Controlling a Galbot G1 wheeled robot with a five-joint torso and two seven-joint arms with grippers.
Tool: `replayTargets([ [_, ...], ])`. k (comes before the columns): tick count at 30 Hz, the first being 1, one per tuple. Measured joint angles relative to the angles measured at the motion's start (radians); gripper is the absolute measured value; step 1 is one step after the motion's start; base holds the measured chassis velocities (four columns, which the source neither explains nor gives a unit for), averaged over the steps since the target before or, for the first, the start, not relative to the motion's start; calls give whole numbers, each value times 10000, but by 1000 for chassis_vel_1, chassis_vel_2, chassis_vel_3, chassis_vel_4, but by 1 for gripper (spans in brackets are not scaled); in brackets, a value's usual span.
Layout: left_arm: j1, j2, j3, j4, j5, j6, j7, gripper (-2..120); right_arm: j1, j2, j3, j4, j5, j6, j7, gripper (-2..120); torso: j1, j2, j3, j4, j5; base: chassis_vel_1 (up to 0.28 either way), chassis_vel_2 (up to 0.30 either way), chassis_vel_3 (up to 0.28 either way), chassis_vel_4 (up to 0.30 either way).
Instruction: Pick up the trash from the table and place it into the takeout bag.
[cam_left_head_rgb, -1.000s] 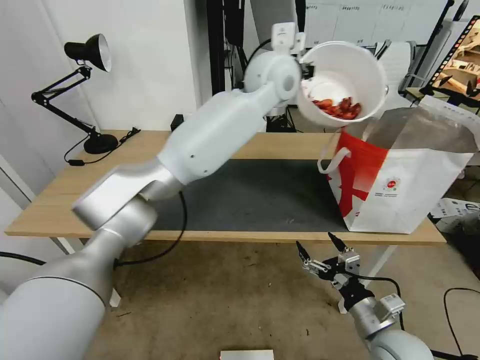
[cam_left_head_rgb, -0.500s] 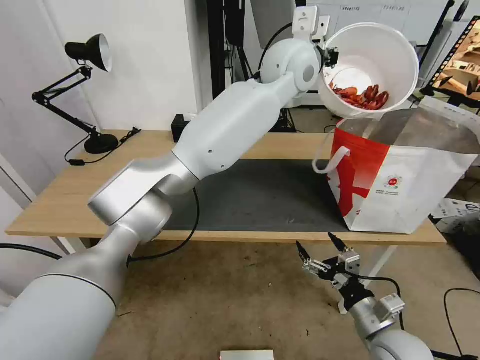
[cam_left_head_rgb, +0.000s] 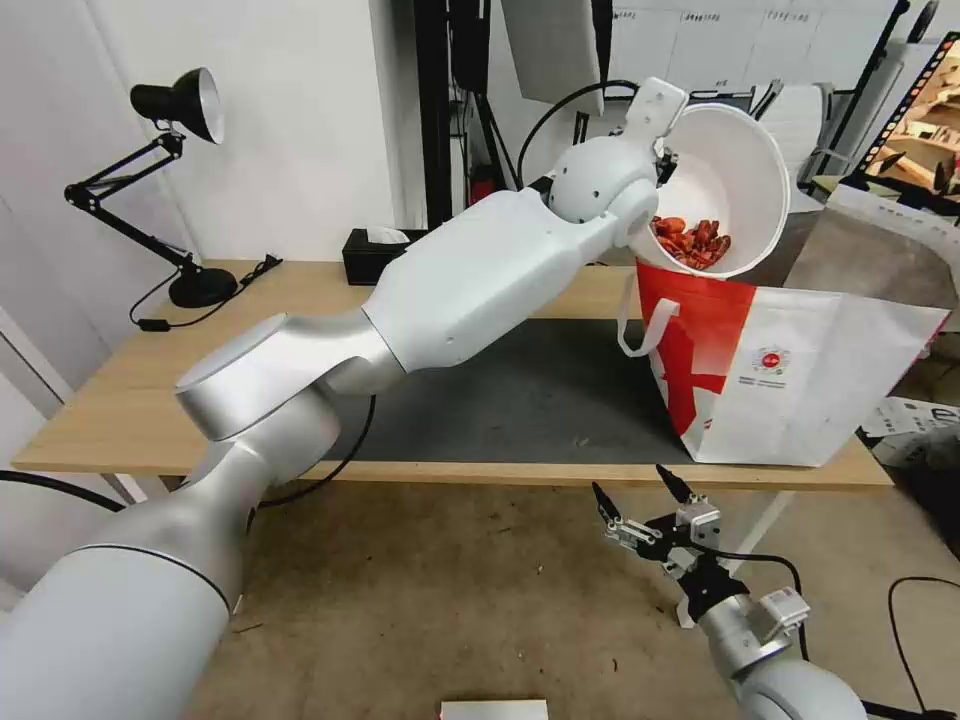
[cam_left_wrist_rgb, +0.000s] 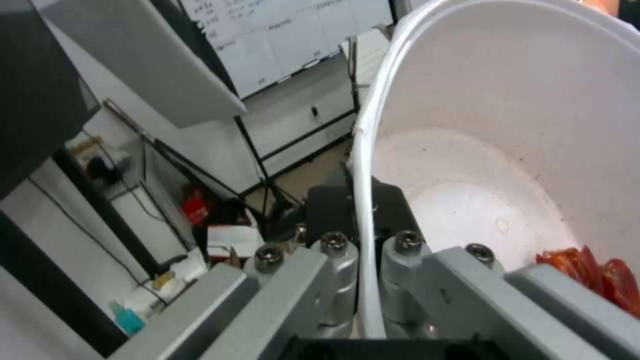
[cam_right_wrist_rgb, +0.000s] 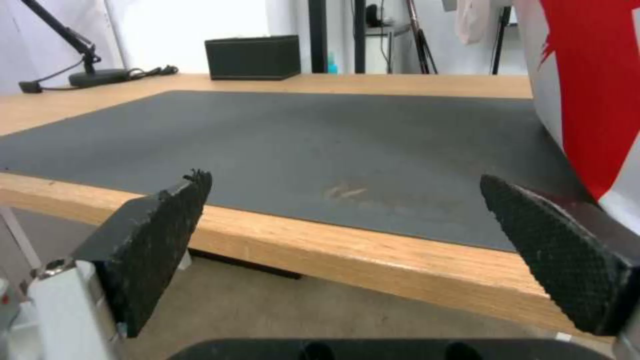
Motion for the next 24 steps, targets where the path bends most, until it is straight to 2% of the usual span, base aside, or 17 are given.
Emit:
replayTargets([
  [5, 14, 9, 302, -176, 421, -17, 106, 0, 0, 0, 1, 0, 0, 0, 0, 100, 0, 0, 0, 0, 0, 0, 0, 0, 0],
  [9, 55, 18, 473, -293, 693, -332, 354, 0, 0, 0, 0, 0, 0, 0, 0, 100, 0, 0, 0, 0, 0, 0, 0, 0, 0],
  [11, 98, 23, 588, -447, 871, -933, 650, 5, 0, 0, 0, 0, 0, 0, 0, 100, 0, 1, 0, 0, 0, 0, 0, 0, 0],
  [12, 102, 23, 646, -509, 930, -1309, 815, 11, 0, 0, 0, 0, 0, 0, 0, 100, 0, 0, 0, -1, 0, 0, 0, 0, 0],
  [14, 99, 23, 685, -558, 977, -1505, 898, 15, 0, 0, 0, 0, 0, 0, 0, 100, 0, 1, 0, 0, 0, 0, 0, 0, 0],
  [16, 68, 23, 776, -679, 1054, -1786, 973, 25, 0, 0, 0, 0, 0, 0, 0, 100, 0, 0, 0, 0, 0, 0, 0, 0, 0],
  [17, 68, 23, 776, -679, 1054, -1786, 973, 25, 0, 0, 0, 0, 0, 0, 0, 100, 0, 0, 0, 0, 0, 0, 0, 0, 0],
  [20, 39, 25, 872, -825, 1144, -1971, 1021, 39, 0, 0, 0, 0, 0, 0, 0, 100, 0, 1, 0, -1, 0, 0, 0, 0, 0],
  [21, 39, 25, 872, -825, 1144, -1971, 1021, 39, 0, 0, 0, 0, 0, 0, 0, 100, 0, 1, 0, -1, 0, 0, 0, 0, 0],
  [24, 43, 28, 895, -865, 1143, -2117, 971, 53, 0, 0, 0, 0, 0, 0, 0, 100, 0, 1, 0, 0, 0, 0, 0, 0, 0],
])
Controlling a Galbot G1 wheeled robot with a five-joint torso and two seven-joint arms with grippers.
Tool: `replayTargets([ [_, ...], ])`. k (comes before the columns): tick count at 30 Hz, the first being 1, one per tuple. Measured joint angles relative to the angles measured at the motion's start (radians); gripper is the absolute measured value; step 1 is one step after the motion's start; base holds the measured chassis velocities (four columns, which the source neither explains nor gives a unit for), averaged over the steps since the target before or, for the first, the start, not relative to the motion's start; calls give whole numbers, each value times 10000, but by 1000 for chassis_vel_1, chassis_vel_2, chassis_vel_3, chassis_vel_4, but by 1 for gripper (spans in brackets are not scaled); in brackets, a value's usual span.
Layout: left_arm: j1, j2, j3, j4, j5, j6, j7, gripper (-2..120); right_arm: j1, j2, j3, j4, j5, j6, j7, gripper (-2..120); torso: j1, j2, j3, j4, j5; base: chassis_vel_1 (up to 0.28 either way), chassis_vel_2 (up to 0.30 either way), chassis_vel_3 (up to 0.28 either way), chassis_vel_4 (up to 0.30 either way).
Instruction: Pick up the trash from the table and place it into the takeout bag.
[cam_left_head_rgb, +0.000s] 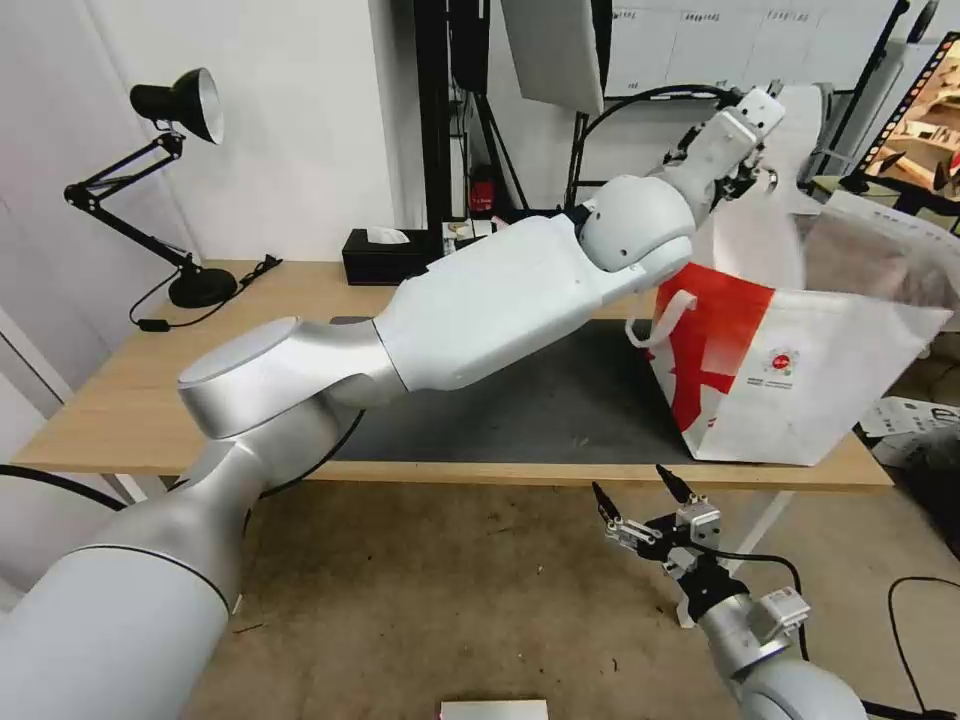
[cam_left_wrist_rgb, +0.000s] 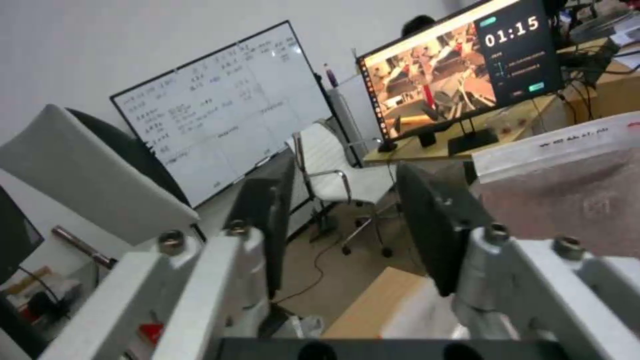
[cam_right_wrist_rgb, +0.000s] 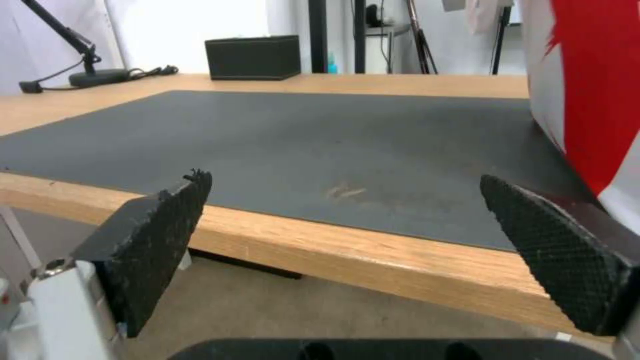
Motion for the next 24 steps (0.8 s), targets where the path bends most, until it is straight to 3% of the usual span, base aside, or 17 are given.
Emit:
replayTargets([
  [5, 167, 120, -197, -264, -335, 210, -322, 68, 0, 0, 0, 0, 0, 0, 0, 100, 0, 0, 0, -2, 0, 0, 0, 0, 0],
  [8, 376, 549, -299, -764, -668, 386, -490, 78, 0, 0, 0, 0, 0, 0, 0, 100, 0, 0, -1, -4, 0, 0, 0, 0, 0],
  [12, 1206, 2199, -523, -2417, -1523, 665, -1167, 97, 0, 0, 0, 0, 0, 0, 0, 100, 0, 0, 0, 5, -6, 0, 0, 0, 0],
  [13, 1206, 2199, -523, -2417, -1523, 665, -1167, 97, 0, 0, 0, 0, 0, 0, 0, 100, 0, 0, 0, 5, -6, 0, 0, 0, 0],
  [17, 2759, 4048, -1120, -4331, -1792, 889, -1662, 100, 1, 0, 0, 0, 0, 0, 0, 100, 0, 0, 0, 0, -6, 0, 0, 0, 0],
  [18, 2759, 4048, -1120, -4331, -1792, 889, -1662, 100, 1, 0, 0, 0, 0, 0, 0, 100, 0, 0, 0, 0, -6, 0, 0, 0, 0],
  [20, 4098, 5246, -1686, -5449, -1749, 912, -1713, 100, 0, 0, 0, -1, 1, 0, 1, 100, 0, -1, 0, 0, -8, 0, 0, 0, 0],
  [21, 4098, 5246, -1686, -5449, -1749, 912, -1713, 100, 0, 0, 0, -1, 1, 0, 1, 100, 0, -1, 0, 0, -8, 0, 0, 0, 0],
  [23, 5561, 6398, -2698, -6413, -1421, 859, -1646, 100, 1, 0, 0, 0, 0, 1, 0, 100, -1, 0, 0, 4, -8, 0, 0, 0, 0],
  [24, 5561, 6398, -2698, -6413, -1421, 859, -1646, 100, 1, 0, 0, 0, 0, 1, 0, 100, -1, 0, 0, 4, -8, 0, 0, 0, 0],
])
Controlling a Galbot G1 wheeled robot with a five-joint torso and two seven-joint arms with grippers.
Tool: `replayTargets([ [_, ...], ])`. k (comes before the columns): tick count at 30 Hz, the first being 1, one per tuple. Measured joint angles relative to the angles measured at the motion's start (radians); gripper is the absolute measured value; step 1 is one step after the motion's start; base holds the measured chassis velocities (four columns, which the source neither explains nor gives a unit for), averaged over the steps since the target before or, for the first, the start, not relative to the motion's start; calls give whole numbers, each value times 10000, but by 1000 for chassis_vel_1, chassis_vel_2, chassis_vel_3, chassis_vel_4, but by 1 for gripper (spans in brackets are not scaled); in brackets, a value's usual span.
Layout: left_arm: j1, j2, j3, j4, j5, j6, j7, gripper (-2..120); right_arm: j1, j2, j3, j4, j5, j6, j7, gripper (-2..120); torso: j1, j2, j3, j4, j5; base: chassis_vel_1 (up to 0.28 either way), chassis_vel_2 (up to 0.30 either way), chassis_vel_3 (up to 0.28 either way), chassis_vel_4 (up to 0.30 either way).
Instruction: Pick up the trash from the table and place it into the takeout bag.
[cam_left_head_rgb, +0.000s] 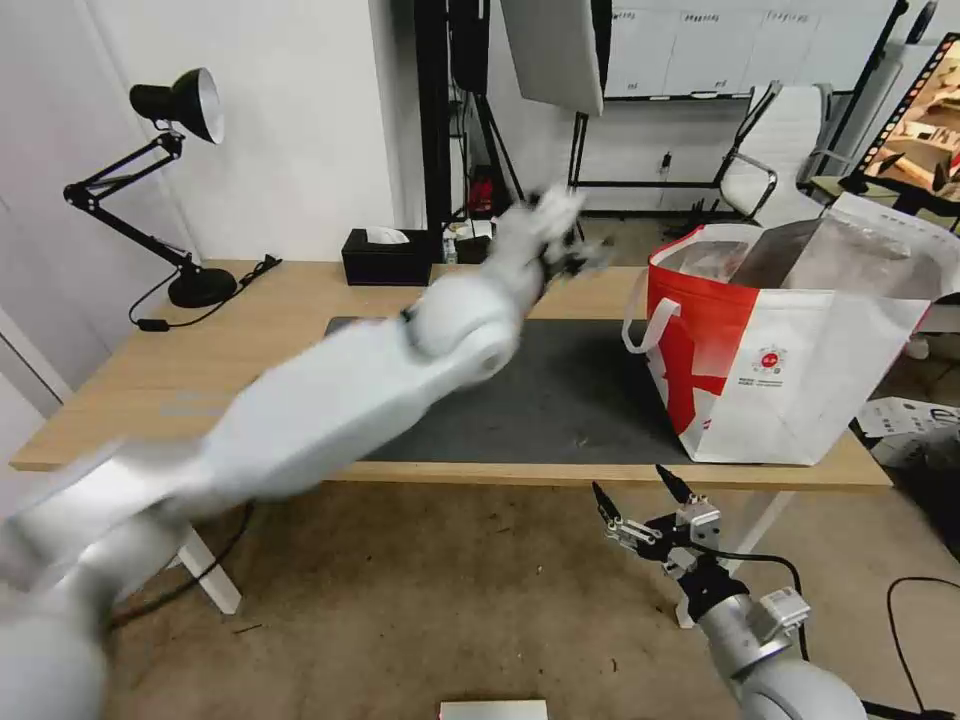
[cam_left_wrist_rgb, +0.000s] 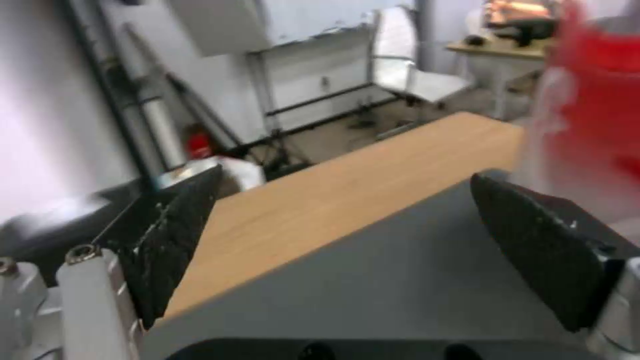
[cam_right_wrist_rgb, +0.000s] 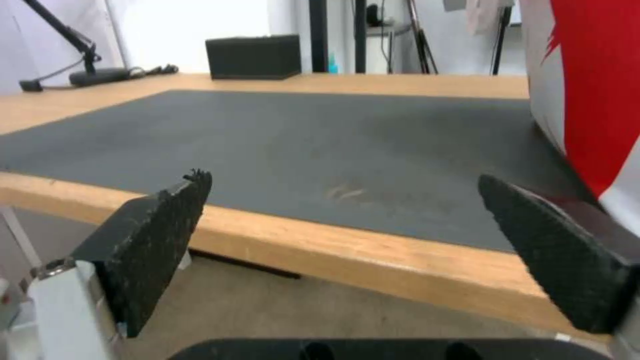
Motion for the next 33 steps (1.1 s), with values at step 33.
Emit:
replayTargets([
  [33, 12655, -1181, -7520, -3247, 4567, -1866, 673, 100, 0, -1, 0, 0, 0, -1, 0, 100, -1, 2, 0, -4, 9, 0, 0, 0, 0],
])
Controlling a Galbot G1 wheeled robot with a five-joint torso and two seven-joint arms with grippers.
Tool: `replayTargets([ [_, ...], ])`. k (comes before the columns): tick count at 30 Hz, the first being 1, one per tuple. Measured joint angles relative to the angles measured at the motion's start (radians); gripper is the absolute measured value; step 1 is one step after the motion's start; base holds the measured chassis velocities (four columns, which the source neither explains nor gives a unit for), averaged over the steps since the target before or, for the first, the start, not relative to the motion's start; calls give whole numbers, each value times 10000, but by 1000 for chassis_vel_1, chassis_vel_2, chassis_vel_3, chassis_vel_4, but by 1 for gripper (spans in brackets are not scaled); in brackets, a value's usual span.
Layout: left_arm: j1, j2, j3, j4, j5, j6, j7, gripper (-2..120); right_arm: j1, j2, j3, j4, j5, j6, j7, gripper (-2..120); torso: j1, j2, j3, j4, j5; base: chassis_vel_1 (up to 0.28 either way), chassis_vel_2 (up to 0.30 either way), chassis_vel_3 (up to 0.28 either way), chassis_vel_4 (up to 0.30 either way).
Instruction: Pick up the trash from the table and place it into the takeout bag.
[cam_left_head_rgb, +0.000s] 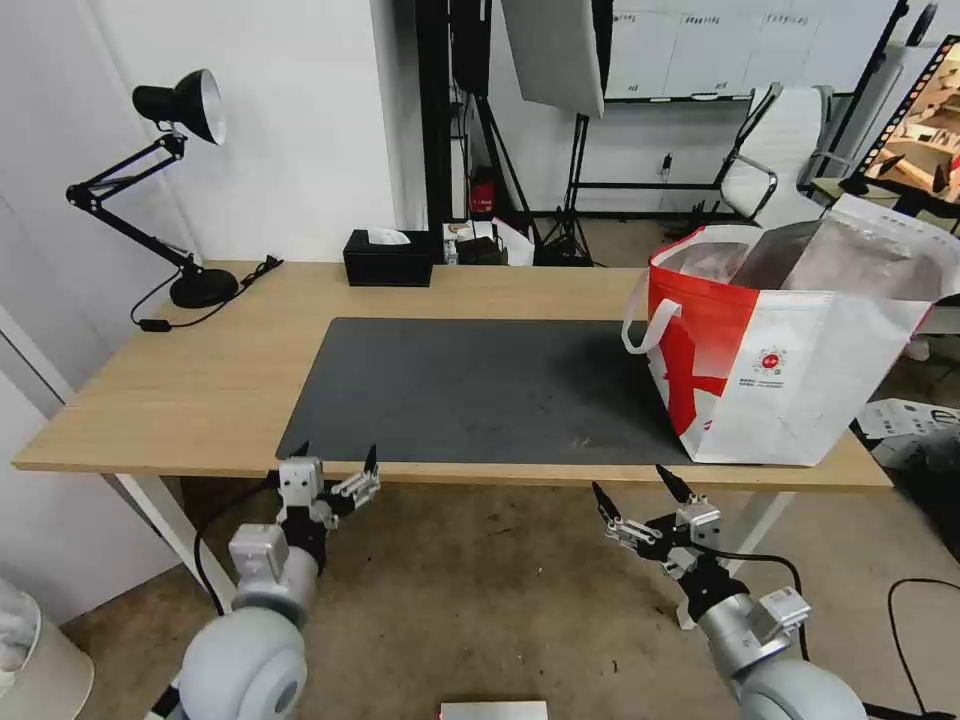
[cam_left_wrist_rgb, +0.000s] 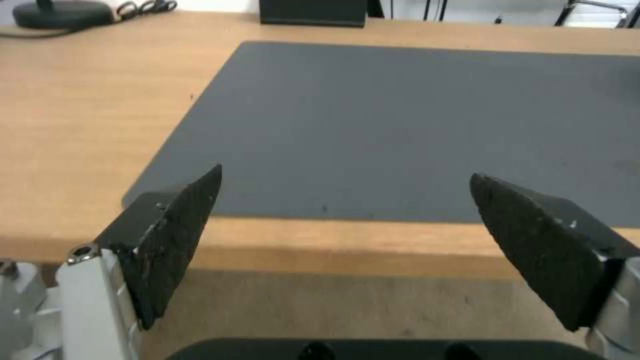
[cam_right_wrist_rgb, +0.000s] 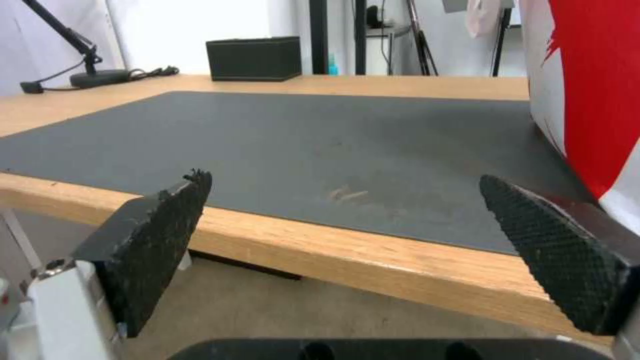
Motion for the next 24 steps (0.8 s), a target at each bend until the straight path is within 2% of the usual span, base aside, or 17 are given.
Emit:
replayTargets([
  [6, 85, -215, 35, 8, -134, 20, -2, 100, 0, 0, 0, 0, 0, 0, 0, 100, 1, 0, 0, 0, -1, 0, 0, 0, 0],
  [24, 16, -214, 88, 39, -183, 75, -12, 100, 0, 0, 0, 0, 0, -1, 0, 100, 2, -2, 0, 1, -1, 0, 0, 0, 0],
])
